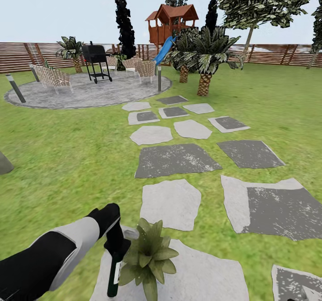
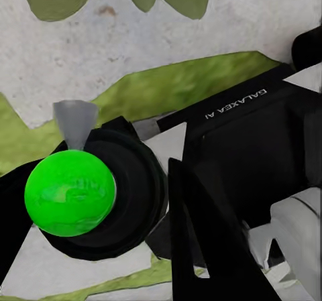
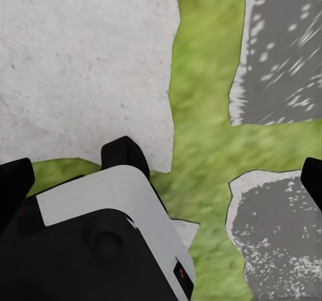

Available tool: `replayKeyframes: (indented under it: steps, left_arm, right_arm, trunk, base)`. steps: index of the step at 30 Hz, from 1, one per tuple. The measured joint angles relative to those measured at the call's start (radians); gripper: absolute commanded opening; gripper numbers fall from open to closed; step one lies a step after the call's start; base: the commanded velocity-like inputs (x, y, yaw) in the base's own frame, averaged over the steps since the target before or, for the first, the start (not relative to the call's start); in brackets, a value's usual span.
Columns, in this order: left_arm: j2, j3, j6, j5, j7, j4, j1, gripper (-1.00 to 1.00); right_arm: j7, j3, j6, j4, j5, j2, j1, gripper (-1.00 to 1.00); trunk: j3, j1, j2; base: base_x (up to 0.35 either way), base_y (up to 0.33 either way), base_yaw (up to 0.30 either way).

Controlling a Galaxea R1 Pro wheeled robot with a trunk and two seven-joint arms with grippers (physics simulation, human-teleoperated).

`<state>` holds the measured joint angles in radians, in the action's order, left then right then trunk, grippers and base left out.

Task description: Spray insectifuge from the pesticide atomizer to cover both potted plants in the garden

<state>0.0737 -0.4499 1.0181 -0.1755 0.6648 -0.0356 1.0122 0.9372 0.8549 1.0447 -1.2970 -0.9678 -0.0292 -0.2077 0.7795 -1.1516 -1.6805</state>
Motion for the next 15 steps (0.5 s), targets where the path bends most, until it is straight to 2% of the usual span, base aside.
replayKeyframes:
  steps: [3, 9, 12, 15]
  left_arm:
    - [0.0, -0.001, 0.0, -0.001, 0.001, 0.0, 0.019, -1.0]
    - [-0.001, -0.002, 0.0, 0.0, 0.0, -0.002, 0.022, -1.0]
    - [-0.002, 0.001, -0.001, 0.001, 0.0, -0.005, 0.012, -1.0]
    - [-0.004, 0.003, -0.002, 0.005, -0.001, -0.007, -0.034, -1.0]
  right_arm:
    - [0.0, 0.0, 0.0, -0.001, 0.001, 0.0, 0.0, 1.0]
    - [0.0, 0.0, 0.0, -0.001, 0.001, 0.0, 0.0, 1.0]
    - [0.0, 0.0, 0.0, -0.001, 0.001, 0.0, 0.0, 1.0]
    - [0.0, 0.0, 0.0, -0.001, 0.001, 0.0, 0.0, 1.0]
  trunk:
    - [0.0, 0.0, 0.0]
    - [-0.001, 0.0, 0.0]
    - [-0.005, 0.0, 0.0]
    - [-0.01, 0.0, 0.0]
  base:
    - [0.0, 0.0, 0.0]
    - [0.0, 0.0, 0.0]
    - [0.0, 0.0, 0.0]
    - [0.0, 0.0, 0.0]
